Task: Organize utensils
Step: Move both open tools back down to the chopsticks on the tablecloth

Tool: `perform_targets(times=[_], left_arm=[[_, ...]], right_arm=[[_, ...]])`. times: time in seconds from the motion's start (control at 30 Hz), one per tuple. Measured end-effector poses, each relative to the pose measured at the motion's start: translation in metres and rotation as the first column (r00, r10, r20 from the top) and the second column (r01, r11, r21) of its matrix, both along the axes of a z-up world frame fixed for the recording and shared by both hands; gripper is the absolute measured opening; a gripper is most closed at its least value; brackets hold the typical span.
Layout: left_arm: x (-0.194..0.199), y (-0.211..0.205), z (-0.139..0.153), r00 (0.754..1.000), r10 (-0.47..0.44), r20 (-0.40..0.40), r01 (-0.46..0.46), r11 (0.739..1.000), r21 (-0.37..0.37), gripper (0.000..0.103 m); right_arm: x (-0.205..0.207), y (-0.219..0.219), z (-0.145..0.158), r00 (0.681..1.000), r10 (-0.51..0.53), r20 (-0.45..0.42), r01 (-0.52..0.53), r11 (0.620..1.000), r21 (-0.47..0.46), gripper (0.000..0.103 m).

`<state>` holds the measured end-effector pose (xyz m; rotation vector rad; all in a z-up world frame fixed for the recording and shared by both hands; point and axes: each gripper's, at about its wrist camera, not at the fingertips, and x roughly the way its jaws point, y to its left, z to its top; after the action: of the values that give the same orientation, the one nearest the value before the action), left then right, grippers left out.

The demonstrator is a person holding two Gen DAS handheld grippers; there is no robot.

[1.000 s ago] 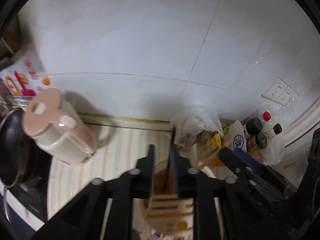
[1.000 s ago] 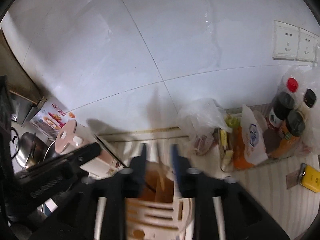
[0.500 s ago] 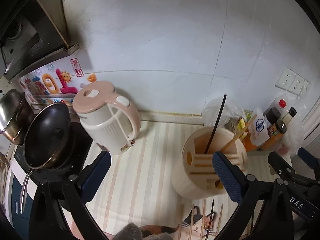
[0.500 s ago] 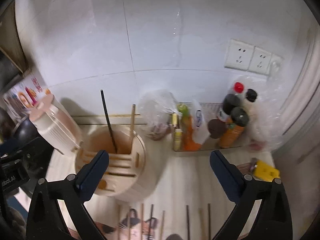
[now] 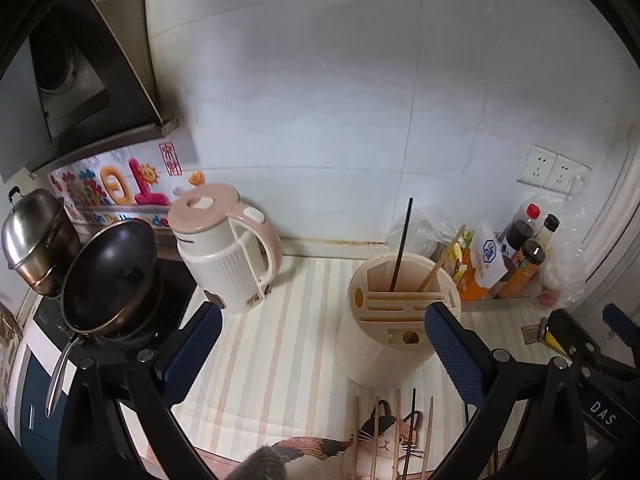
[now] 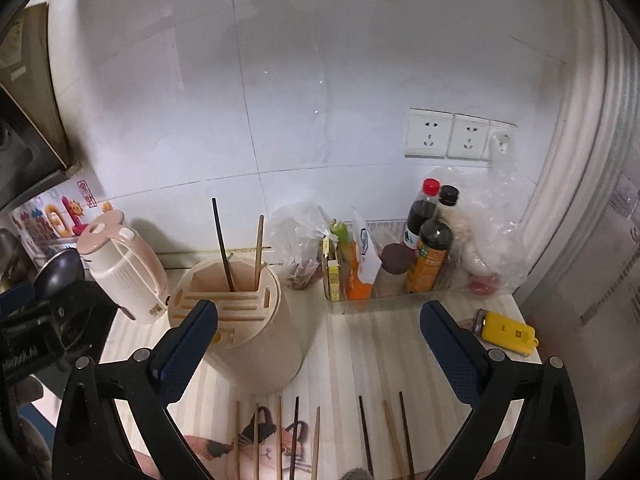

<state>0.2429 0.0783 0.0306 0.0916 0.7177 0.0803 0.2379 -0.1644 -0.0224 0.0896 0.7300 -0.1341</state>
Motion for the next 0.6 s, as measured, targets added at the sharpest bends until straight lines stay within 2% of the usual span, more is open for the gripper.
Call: perform_targets(times=[0.13,0.23,0.37,0.5,0.53,0.6], left_arm=[[-0.006,-0.005,-0.01,1.0,0.005,-0.008,-0.005,0.999,0.039,0.103],[-0.003,-0.007,-0.035,0.997,0.001,-0.071,0.001,0.999,0.033,0.103],[0.004,-0.011,-0.085,0.983,0.003,-0.185,0.005,0.999,0.046,0.103],[0.014,-0.008,-0.143,0.949,0.027,-0.313,-0.008,0.998,0.062,0.103],[0.016,-0.007,-0.155,0.942,-0.001,-0.335,-0.001,1.0,-0.007,0.103],[0.021,-0.005,-0.189,0.913,-0.002,-0.408,-0.006,1.0,-0.017,0.102]], right_arm=[[-0.013,-0.011,-0.009,0.998,-0.007,-0.056,0.01,0.999,0.037,0.102],[-0.014,-0.02,-0.028,0.993,-0.019,-0.114,0.025,0.999,0.045,0.102],[-0.013,-0.032,-0.065,0.977,-0.029,-0.213,0.041,0.998,0.049,0.102],[-0.012,-0.043,-0.114,0.943,-0.033,-0.332,0.056,0.997,0.059,0.102],[-0.012,-0.046,-0.127,0.933,-0.035,-0.359,0.063,0.996,0.067,0.099],[-0.011,-0.051,-0.153,0.908,-0.033,-0.419,0.075,0.994,0.084,0.08]])
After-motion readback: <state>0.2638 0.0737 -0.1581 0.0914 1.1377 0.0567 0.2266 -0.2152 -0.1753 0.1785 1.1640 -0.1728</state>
